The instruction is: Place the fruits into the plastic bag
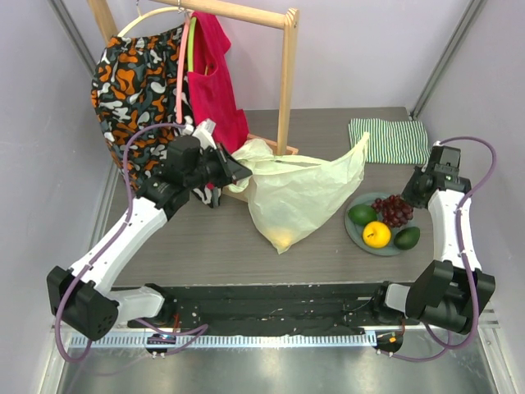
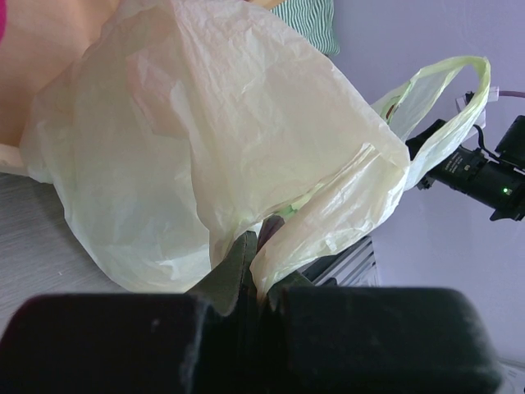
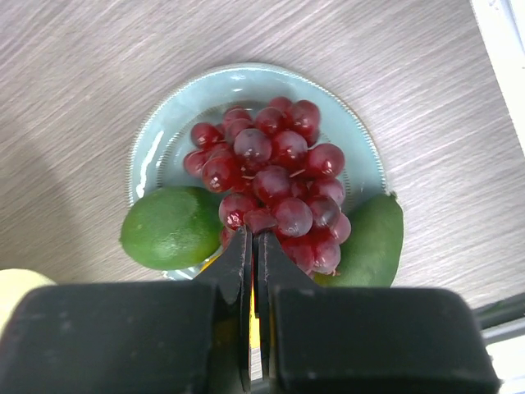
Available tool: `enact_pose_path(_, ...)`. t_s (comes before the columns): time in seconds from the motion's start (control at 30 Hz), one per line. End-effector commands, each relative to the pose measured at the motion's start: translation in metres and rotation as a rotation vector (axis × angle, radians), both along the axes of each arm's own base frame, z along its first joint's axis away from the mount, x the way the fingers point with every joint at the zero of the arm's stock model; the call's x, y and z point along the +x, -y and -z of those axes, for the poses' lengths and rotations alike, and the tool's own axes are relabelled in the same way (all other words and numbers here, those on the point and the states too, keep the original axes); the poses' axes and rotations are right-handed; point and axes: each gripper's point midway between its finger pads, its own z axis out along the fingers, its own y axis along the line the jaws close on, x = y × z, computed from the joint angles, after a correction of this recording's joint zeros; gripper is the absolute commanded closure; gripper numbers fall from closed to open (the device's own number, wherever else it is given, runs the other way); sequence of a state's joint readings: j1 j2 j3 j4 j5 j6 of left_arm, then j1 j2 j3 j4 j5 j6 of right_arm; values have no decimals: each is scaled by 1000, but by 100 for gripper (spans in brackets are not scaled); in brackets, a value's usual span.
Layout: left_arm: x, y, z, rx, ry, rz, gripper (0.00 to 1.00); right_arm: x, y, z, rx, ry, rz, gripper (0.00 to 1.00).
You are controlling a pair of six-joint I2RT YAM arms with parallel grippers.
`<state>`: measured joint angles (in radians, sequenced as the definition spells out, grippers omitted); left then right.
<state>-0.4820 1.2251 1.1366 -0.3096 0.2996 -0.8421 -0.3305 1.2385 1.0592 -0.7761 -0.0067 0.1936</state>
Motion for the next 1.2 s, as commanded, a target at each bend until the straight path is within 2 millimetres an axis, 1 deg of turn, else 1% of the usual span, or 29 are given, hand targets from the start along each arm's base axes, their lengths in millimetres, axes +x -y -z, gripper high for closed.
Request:
enact_pose_path(0.0, -2, -4, -26, -52, 73, -12, 100, 20, -2, -38, 5, 148, -8, 99)
enact_pose_path(0.07, -3, -5, -26, -52, 72, -15, 100, 22, -3, -43, 7, 160, -10, 99)
enact_pose_path(0.13, -4, -5, -26, -52, 72, -18, 100, 25, -2, -51, 7, 184, -4, 99)
enact_pose_path(0.33, -4, -5, -28, -50, 74, -14, 100, 32, 0, -80, -7, 271, 14, 99)
enact_pose_path(0.43, -3, -3, -29, -52, 73, -7, 100, 36, -2, -99, -5, 320, 15, 99)
enact_pose_path(0.47, -3, -3, -28, -51, 69, -5, 100, 38, -2, -110, -2, 348, 19, 99)
enact_pose_path(0.53, -2, -3, -30, -53, 73, -4, 100, 41, -5, -124, 9, 391, 12, 99)
enact_pose_path(0.57, -2, -3, -30, -53, 73, -4, 100, 44, -7, -138, 13, 428, 12, 99)
enact_pose_path(0.63, -2, -2, -33, -56, 78, -4, 100, 48, -12, -153, 35, 472, -7, 99)
enact_pose_path(0.67, -2, -2, -32, -56, 77, -2, 100, 50, -15, -169, 43, 513, -9, 99)
enact_pose_path(0.7, -1, -2, -32, -55, 77, -5, 100, 51, -17, -177, 52, 535, -16, 99)
enact_pose_path(0.73, -1, -2, -33, -56, 77, -2, 100, 54, -24, -187, 75, 567, -46, 99)
enact_pose_path(0.77, 0, -2, -32, -53, 75, -5, 100, 56, -28, -203, 82, 607, -63, 99)
enact_pose_path(0.83, 1, -2, -32, -51, 77, -6, 100, 58, -38, -227, 116, 678, -94, 99)
enact_pose_path(0.87, 1, -1, -33, -53, 77, -5, 100, 56, -47, -248, 128, 733, -133, 99)
enact_pose_path(0.93, 2, -1, -34, -52, 77, -9, 100, 55, -56, -277, 130, 818, -164, 99)
enact_pose_path(0.97, 3, -1, -36, -55, 83, -8, 100, 52, -66, -297, 135, 872, -203, 99)
enact_pose_path(1.03, 4, 0, -39, -60, 83, -6, 100, 49, -77, -325, 150, 956, -242, 99)
enact_pose_path(1.07, 5, 0, -45, -67, 92, -6, 100, 46, -85, -339, 161, 993, -269, 99)
enact_pose_path(1.1, 6, 1, -46, -68, 93, -8, 100, 45, -95, -347, 185, 1013, -306, 99)
enact_pose_path(1.17, 7, 2, -53, -74, 104, -3, 100, 41, -108, -370, 205, 1076, -348, 99)
